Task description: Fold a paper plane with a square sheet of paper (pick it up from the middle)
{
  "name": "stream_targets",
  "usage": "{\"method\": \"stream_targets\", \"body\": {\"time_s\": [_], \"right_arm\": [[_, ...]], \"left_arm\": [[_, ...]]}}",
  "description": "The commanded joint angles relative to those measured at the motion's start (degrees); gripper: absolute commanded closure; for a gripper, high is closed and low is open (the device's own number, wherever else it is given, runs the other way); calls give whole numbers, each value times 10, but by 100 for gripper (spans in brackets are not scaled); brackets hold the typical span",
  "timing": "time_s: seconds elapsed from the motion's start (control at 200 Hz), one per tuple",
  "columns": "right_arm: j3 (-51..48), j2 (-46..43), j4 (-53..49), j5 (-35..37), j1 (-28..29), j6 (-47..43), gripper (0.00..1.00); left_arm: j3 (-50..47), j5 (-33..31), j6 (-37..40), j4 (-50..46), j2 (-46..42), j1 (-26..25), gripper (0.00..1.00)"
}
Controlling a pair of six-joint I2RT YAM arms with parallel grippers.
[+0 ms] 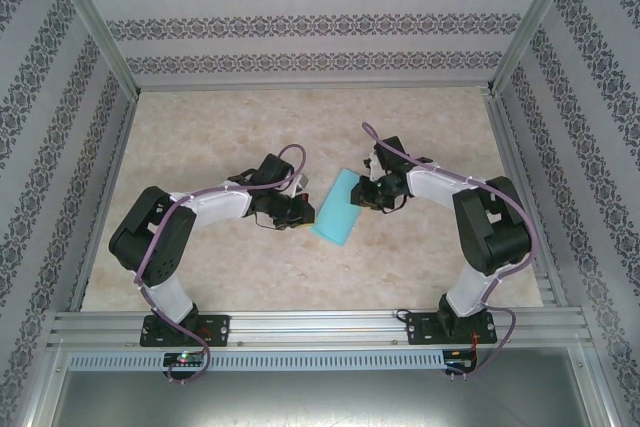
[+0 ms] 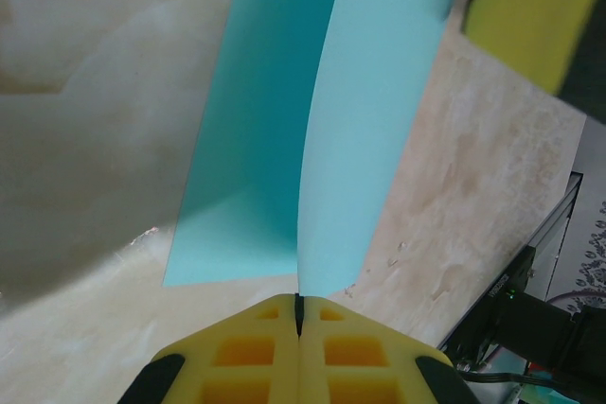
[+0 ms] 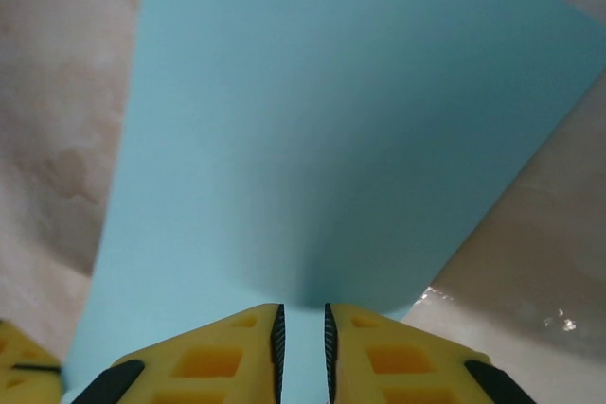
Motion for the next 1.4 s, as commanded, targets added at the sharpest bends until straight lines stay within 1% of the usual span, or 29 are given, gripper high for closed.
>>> {"method": "stream_targets", "body": {"time_s": [0.0,0.495,0.864,1.399], "right_arm": [[15,21,16,-4,7,2,80],[17,63,32,-6,14,-4,83],[10,54,31,-16,18,-22,84],[-1,49,41,-28,17,-23,87]], "left_arm": [[18,-2,16,-4,6,-7,100],[50,0,25,-17,33,-13,100],[95,3,32,-26,79,-26,100],[164,-1,35,-36,152,-45,100]]}}
